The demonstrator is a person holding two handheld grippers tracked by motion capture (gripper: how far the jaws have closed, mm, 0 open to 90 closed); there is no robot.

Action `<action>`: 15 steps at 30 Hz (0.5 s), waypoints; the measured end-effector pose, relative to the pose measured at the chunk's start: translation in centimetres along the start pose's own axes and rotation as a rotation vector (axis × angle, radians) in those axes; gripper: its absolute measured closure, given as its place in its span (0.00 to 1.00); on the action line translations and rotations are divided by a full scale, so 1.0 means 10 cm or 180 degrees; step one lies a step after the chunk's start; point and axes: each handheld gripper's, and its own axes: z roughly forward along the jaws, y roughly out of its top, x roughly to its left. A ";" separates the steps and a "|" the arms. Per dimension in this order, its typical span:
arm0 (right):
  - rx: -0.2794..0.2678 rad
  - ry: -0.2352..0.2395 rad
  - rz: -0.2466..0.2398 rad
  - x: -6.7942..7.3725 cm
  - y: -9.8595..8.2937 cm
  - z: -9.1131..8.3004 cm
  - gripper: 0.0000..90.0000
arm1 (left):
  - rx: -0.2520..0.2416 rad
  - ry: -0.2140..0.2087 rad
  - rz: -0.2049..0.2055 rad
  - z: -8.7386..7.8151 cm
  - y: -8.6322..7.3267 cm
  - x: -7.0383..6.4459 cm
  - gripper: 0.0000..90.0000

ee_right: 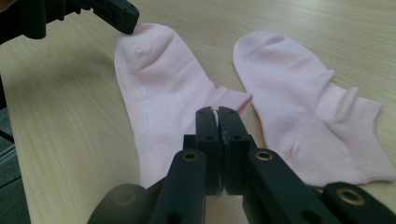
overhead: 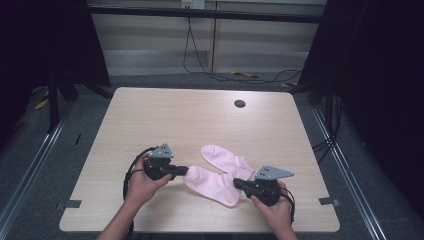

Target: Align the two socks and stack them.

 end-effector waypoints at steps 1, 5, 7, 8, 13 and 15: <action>-0.0009 -0.0005 0.0005 0.00 0.00 0.00 0.98 | -0.0016 -0.0006 -0.0002 0.00 0.02 0.00 1.00; -0.0036 0.0016 0.0049 -0.02 0.01 0.00 0.98 | -0.0018 -0.0011 0.0012 0.00 0.09 0.01 1.00; -0.0050 0.0009 0.0046 -0.03 0.02 -0.01 0.98 | -0.0009 -0.0006 0.0029 0.00 0.12 0.02 1.00; -0.0057 0.0008 0.0038 -0.03 0.03 -0.01 0.98 | -0.0015 -0.0002 0.0040 0.00 0.13 0.03 1.00; -0.0085 -0.0045 0.0031 -0.06 0.05 -0.03 0.98 | -0.0008 0.0003 0.0058 0.02 0.20 0.06 1.00; -0.0093 -0.0068 0.0030 -0.08 0.06 -0.05 0.98 | -0.0010 -0.0003 0.0060 0.04 0.25 0.07 1.00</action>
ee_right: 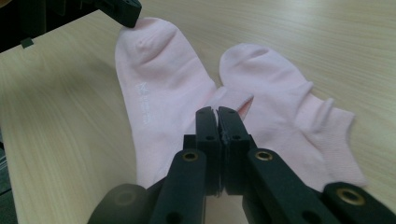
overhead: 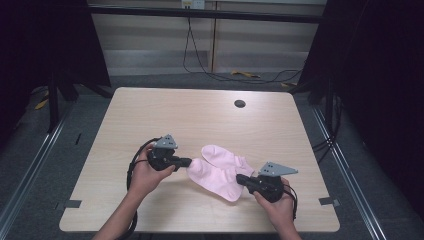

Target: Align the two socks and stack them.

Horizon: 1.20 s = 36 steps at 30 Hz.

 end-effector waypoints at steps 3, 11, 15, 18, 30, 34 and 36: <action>-0.0033 -0.0027 0.0014 -0.03 0.02 -0.03 0.98 | 0.0002 0.0019 0.0011 0.02 0.04 0.01 1.00; -0.0066 -0.0063 0.0007 -0.08 0.06 -0.05 0.98 | 0.0004 0.0058 0.0020 0.06 0.13 0.03 1.00; -0.0050 -0.0064 -0.0009 -0.07 0.07 -0.04 0.98 | 0.0009 0.0060 0.0014 0.08 0.16 0.03 1.00; -0.0038 -0.0070 -0.0014 -0.08 0.09 -0.04 0.98 | -0.0008 0.0059 0.0018 0.10 0.19 0.04 1.00; -0.0122 -0.0109 0.0017 -0.14 0.13 -0.05 0.98 | -0.0038 0.0093 0.0020 0.15 0.31 0.09 1.00; -0.0153 -0.0131 0.0024 -0.16 0.15 -0.06 0.98 | -0.0032 0.0136 0.0023 0.18 0.34 0.12 1.00; -0.0168 -0.0155 0.0055 -0.17 0.15 -0.06 0.98 | -0.0034 0.0140 0.0005 0.19 0.35 0.14 1.00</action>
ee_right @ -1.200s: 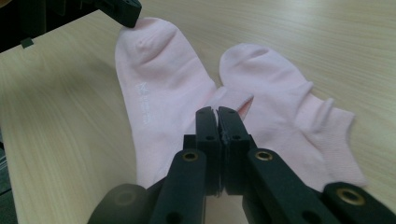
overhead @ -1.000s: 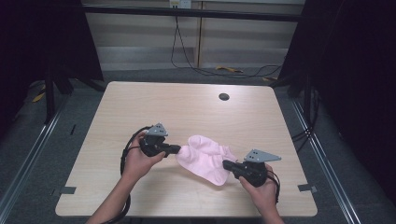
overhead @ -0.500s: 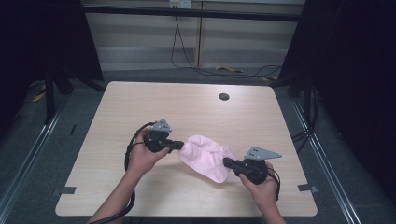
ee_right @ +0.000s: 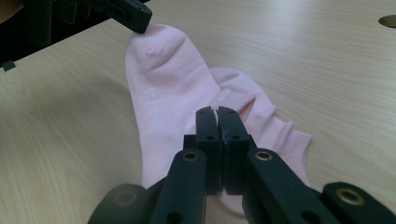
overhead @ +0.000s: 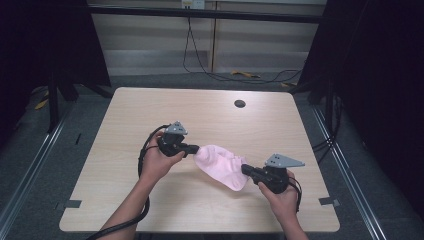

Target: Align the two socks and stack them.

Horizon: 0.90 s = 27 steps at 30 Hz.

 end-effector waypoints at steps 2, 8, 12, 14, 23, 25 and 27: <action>-0.0003 -0.0015 -0.0005 -0.01 0.00 0.00 0.98 | 0.0021 0.0014 0.0003 0.02 0.01 0.01 1.00; -0.0021 -0.0052 -0.0017 -0.04 0.00 0.02 0.98 | 0.0043 0.0043 -0.0010 0.07 0.03 0.05 1.00; -0.0006 -0.0090 0.0011 -0.07 -0.01 0.03 0.98 | 0.0053 0.0035 -0.0010 0.10 0.06 0.05 1.00; -0.0004 -0.0099 0.0024 -0.09 -0.02 0.03 0.98 | 0.0048 0.0029 -0.0017 0.12 0.07 0.05 1.00; -0.0013 -0.0150 0.0012 -0.18 0.03 0.06 0.98 | 0.0079 0.0074 -0.0011 0.20 0.11 0.08 1.00; -0.0009 -0.0142 -0.0013 -0.19 0.05 0.09 0.98 | 0.0089 0.0102 -0.0018 0.23 0.10 0.11 1.00; -0.0010 -0.0146 -0.0022 -0.19 0.06 0.10 0.98 | 0.0072 0.0117 -0.0041 0.25 0.11 0.13 1.00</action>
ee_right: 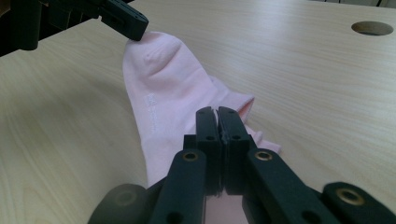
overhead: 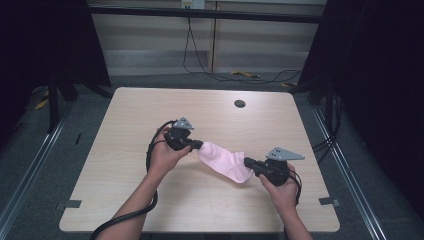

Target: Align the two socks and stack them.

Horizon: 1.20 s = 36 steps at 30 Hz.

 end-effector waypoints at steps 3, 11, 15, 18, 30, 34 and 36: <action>-0.0005 -0.0024 -0.0016 -0.01 0.01 0.02 0.98 | 0.0029 0.0022 -0.0005 0.02 0.02 0.04 1.00; -0.0042 -0.0079 0.0103 -0.14 -0.04 -0.04 0.98 | 0.0057 0.0023 -0.0022 0.14 0.04 0.06 1.00; -0.0006 -0.0098 0.0124 -0.17 -0.08 -0.03 0.98 | 0.0077 0.0026 -0.0047 0.21 0.03 0.08 1.00; 0.0013 -0.0096 0.0135 -0.19 -0.11 -0.02 0.98 | 0.0089 0.0037 -0.0048 0.25 0.03 0.08 1.00; 0.0071 -0.0101 0.0167 -0.22 -0.16 0.05 0.98 | 0.0177 0.0087 -0.0036 0.40 0.02 0.13 1.00; 0.0092 -0.0125 0.0169 -0.25 -0.17 0.06 0.98 | 0.0204 0.0093 -0.0044 0.46 -0.01 0.14 1.00; 0.0097 -0.0130 0.0184 -0.26 -0.18 0.06 0.98 | 0.0207 0.0098 -0.0049 0.47 -0.03 0.14 1.00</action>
